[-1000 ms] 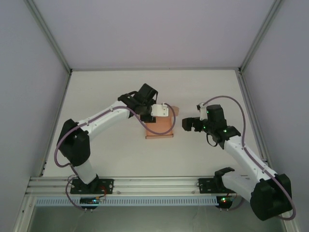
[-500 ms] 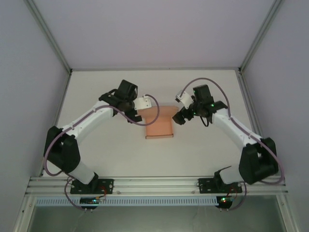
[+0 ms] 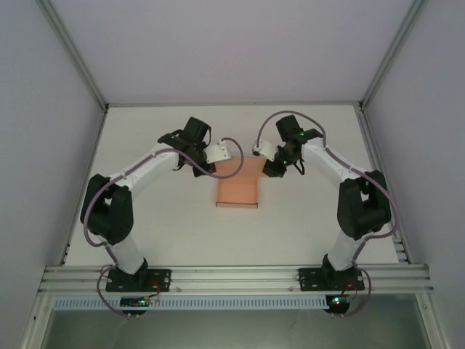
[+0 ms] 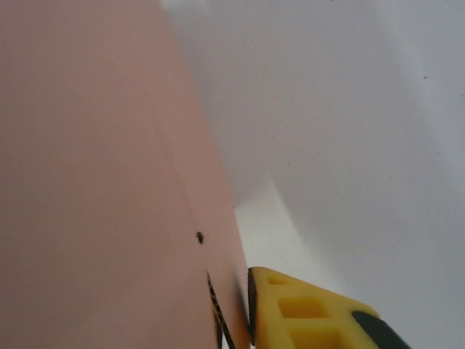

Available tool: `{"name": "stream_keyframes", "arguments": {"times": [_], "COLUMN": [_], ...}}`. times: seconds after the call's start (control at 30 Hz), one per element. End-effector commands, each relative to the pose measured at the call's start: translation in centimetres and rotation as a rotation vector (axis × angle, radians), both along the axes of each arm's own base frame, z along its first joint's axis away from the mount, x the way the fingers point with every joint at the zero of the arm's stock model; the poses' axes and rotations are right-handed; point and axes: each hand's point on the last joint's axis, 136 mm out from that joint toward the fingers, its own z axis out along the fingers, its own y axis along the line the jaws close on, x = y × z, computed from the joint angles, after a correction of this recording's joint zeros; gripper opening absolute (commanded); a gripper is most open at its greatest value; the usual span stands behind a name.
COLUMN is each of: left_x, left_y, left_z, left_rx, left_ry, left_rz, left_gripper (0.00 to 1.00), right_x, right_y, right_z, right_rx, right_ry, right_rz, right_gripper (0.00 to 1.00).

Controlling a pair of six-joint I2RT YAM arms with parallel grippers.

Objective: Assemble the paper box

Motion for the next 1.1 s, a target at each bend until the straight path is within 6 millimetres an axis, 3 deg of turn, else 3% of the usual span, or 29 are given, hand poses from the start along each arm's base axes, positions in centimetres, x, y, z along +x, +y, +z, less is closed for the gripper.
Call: {"name": "stream_keyframes", "arguments": {"times": [0.0,0.17,0.33,0.47,0.7,0.93,1.07], "left_x": [-0.1,1.1,4.3,6.1,6.3,7.4,7.3], "left_y": [-0.8,-1.0,-1.8,-3.6,-7.2,-7.8,-8.6], "left_z": [1.1,2.2,4.8,5.9,4.7,2.8,1.8], "left_rx": [-0.047,-0.088,-0.224,-0.396,-0.576,-0.635,-0.637], "left_ry": [0.024,-0.004,-0.043,0.047,0.218,0.261,0.28], "left_rz": [0.005,0.086,0.302,0.5,0.676,0.805,0.829], "left_gripper": [0.0,0.0,0.0,0.0,0.0,0.0,0.0], "right_x": [0.1,1.6,5.0,6.3,8.9,9.5,9.7], "right_y": [0.5,0.8,1.2,3.3,4.8,7.4,7.7], "right_z": [0.8,1.6,4.6,6.2,4.9,2.8,1.8], "right_rx": [0.003,0.035,0.185,0.326,0.423,0.45,0.455], "right_ry": [0.0,-0.04,-0.093,-0.135,-0.09,-0.036,-0.028], "right_rz": [0.003,-0.124,-0.531,-0.724,-0.944,-0.973,-0.998], "right_gripper": [0.09,0.0,0.0,0.0,0.0,0.0,0.0]}}
